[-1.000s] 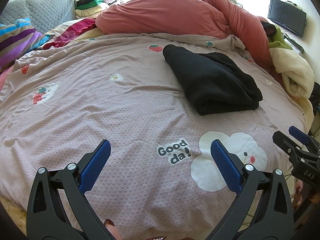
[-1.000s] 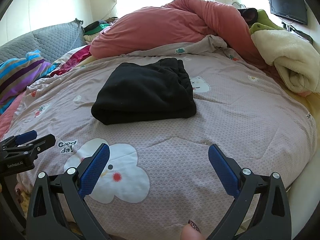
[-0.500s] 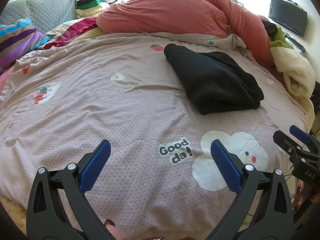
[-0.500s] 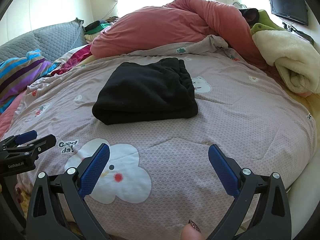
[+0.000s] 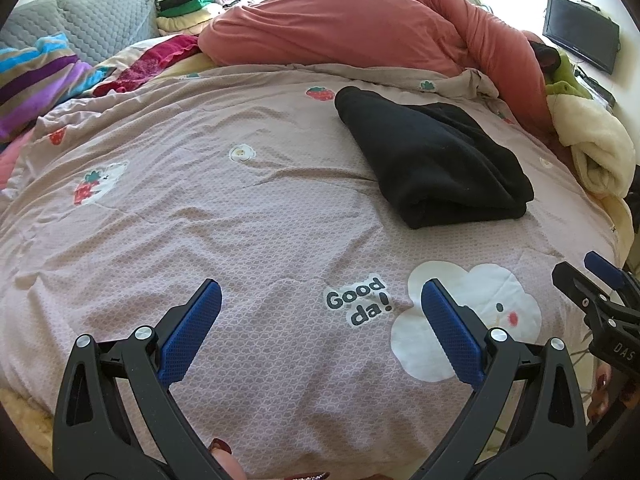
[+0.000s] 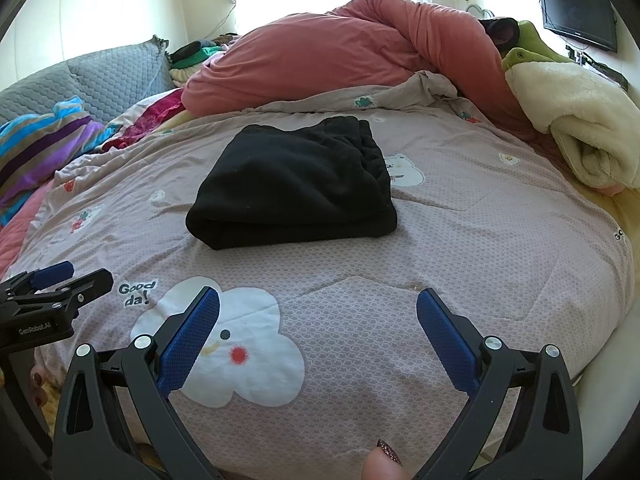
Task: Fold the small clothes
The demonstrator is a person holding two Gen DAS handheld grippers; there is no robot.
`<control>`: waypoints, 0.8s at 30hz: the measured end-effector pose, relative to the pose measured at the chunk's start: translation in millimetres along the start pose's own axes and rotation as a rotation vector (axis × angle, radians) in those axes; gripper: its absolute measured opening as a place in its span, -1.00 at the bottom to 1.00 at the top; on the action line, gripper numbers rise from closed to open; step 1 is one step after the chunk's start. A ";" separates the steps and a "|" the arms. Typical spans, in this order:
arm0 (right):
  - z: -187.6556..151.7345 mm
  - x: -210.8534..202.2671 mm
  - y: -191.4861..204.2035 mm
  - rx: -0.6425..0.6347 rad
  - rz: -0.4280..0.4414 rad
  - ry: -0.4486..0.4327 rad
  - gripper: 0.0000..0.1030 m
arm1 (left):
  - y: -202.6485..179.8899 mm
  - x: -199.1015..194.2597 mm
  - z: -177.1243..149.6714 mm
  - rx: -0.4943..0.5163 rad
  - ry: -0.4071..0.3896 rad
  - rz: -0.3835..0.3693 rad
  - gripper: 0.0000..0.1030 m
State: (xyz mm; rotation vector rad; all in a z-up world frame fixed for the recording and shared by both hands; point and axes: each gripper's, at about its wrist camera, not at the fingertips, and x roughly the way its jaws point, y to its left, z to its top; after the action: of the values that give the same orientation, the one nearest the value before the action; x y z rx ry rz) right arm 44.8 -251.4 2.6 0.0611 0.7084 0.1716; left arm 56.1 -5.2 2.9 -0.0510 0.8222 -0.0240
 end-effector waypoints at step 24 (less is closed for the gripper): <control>-5.4 -3.3 -40.1 0.116 -0.130 0.018 0.91 | 17.0 -1.8 -1.1 -0.055 0.019 0.027 0.82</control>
State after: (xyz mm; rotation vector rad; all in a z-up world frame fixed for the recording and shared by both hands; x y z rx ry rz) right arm 44.3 -291.4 -3.9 0.1241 0.7376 0.0063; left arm 54.1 11.8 2.5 -0.0917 0.8425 0.0234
